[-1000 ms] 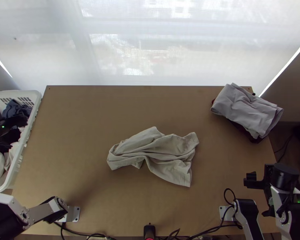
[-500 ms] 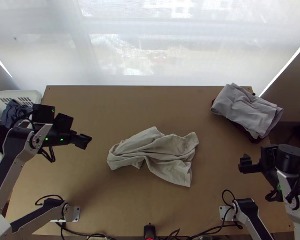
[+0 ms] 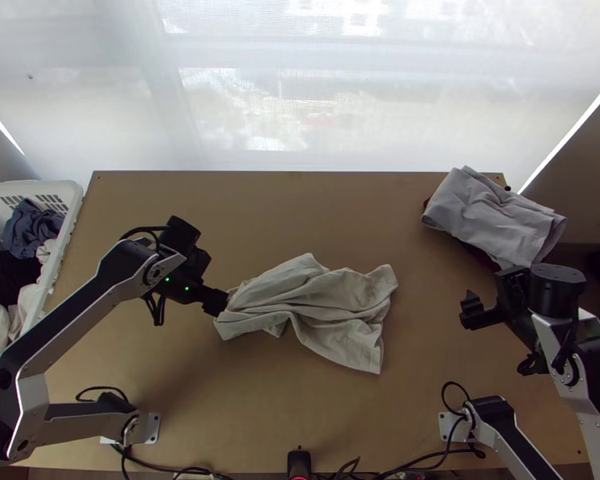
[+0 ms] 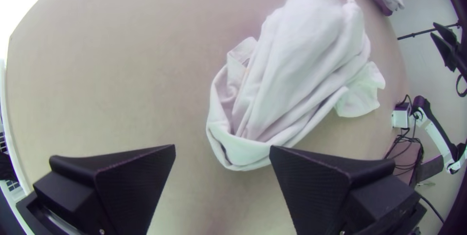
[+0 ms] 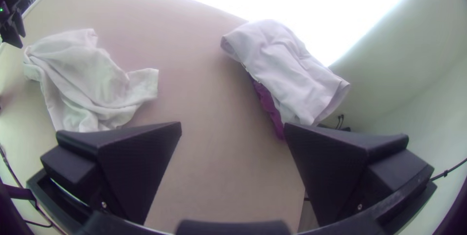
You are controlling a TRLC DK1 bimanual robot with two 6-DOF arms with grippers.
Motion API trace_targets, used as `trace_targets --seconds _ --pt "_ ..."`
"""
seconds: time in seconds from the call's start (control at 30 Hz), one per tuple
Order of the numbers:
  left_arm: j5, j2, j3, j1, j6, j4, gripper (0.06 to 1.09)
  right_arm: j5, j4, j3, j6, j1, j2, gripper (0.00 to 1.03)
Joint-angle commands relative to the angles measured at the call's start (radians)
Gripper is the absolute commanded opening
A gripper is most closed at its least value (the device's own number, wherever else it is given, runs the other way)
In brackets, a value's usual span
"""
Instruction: Fold the t-shirt
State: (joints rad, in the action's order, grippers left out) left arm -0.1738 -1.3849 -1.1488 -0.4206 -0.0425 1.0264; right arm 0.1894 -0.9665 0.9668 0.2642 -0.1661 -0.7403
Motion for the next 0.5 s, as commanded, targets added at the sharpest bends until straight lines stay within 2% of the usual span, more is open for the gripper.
trace_targets --seconds 0.0,0.03,0.1,0.17,0.23,0.3,0.33,0.47 --pt "0.085 -0.140 -0.003 -0.107 -0.073 -0.066 0.92 -0.002 0.054 -0.033 0.015 -0.024 -0.025 0.98" --pt "0.097 -0.149 -0.003 -0.116 -0.074 -0.077 0.87 -0.002 0.058 -0.036 0.015 -0.026 -0.027 0.98" --pt "0.106 -0.164 -0.005 -0.127 -0.074 -0.083 0.85 -0.002 0.069 -0.039 0.015 -0.033 -0.036 0.98" --pt "0.108 -0.175 -0.006 -0.135 -0.074 -0.089 0.76 -0.002 0.080 -0.040 0.017 -0.038 -0.047 0.98" --pt "0.108 -0.183 -0.006 -0.136 -0.074 -0.094 0.61 -0.002 0.094 -0.042 0.020 -0.039 -0.059 0.98" --pt "0.108 -0.184 -0.009 -0.133 -0.074 -0.103 0.38 -0.002 0.106 -0.042 0.020 -0.041 -0.073 0.98" --pt "0.108 -0.186 -0.011 -0.130 -0.074 -0.103 0.31 -0.002 0.111 -0.042 0.020 -0.041 -0.079 0.98" --pt "0.108 -0.184 -0.012 -0.119 -0.069 -0.101 0.16 -0.004 0.130 -0.039 0.020 -0.044 -0.105 0.98"
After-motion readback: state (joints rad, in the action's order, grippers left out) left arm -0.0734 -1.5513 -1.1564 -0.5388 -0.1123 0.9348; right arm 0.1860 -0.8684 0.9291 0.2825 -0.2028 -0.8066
